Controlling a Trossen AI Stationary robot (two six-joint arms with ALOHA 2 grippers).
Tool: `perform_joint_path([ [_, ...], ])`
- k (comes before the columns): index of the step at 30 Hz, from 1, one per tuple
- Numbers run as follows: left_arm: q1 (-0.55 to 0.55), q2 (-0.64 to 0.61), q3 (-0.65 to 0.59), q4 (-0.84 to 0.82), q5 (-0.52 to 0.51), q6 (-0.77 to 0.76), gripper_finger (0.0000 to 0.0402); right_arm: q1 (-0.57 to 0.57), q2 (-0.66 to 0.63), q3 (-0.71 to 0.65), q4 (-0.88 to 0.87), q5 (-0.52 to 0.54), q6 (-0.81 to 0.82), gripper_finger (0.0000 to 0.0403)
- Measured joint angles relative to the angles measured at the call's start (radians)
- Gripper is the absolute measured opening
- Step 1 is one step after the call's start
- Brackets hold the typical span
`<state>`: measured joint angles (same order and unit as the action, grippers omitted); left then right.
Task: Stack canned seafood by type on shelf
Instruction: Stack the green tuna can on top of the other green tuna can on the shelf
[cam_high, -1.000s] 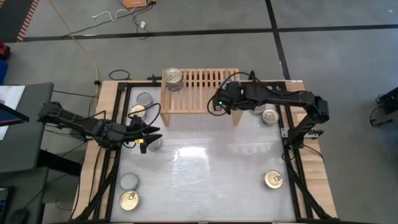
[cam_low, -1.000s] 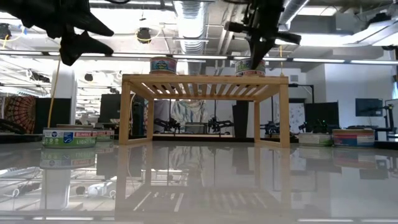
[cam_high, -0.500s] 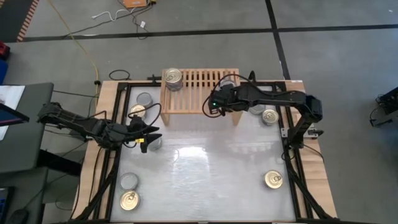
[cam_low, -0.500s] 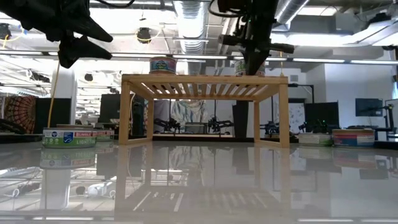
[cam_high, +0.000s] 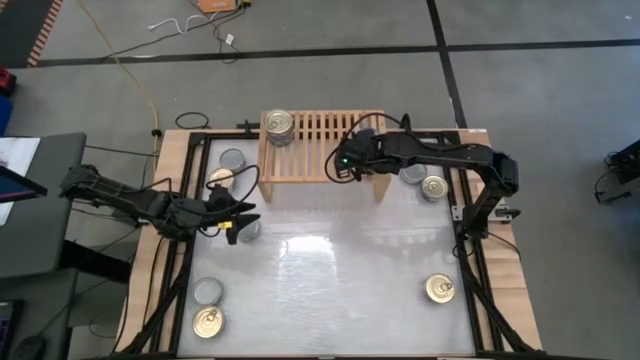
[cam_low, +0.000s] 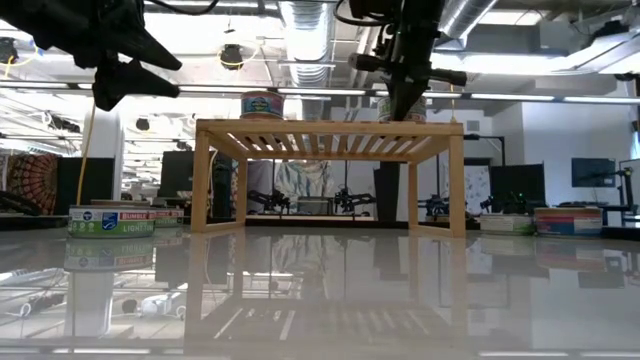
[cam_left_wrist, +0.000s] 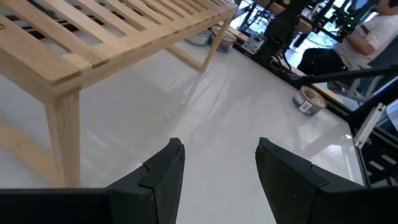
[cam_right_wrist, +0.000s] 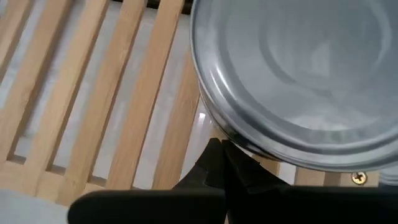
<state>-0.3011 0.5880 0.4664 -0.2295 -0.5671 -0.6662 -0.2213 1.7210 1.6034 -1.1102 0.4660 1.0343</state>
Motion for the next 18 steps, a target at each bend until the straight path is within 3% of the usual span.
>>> perform_joint_path([
  [10,0.021,0.0,0.0,0.0,-0.001,0.0,0.019,-0.043,0.0,0.005,0.008,-0.001,-0.068,0.0014],
  [18,0.021,0.0,0.0,0.0,-0.001,-0.004,0.019,-0.026,-0.001,0.005,-0.035,-0.095,-0.063,0.0014],
])
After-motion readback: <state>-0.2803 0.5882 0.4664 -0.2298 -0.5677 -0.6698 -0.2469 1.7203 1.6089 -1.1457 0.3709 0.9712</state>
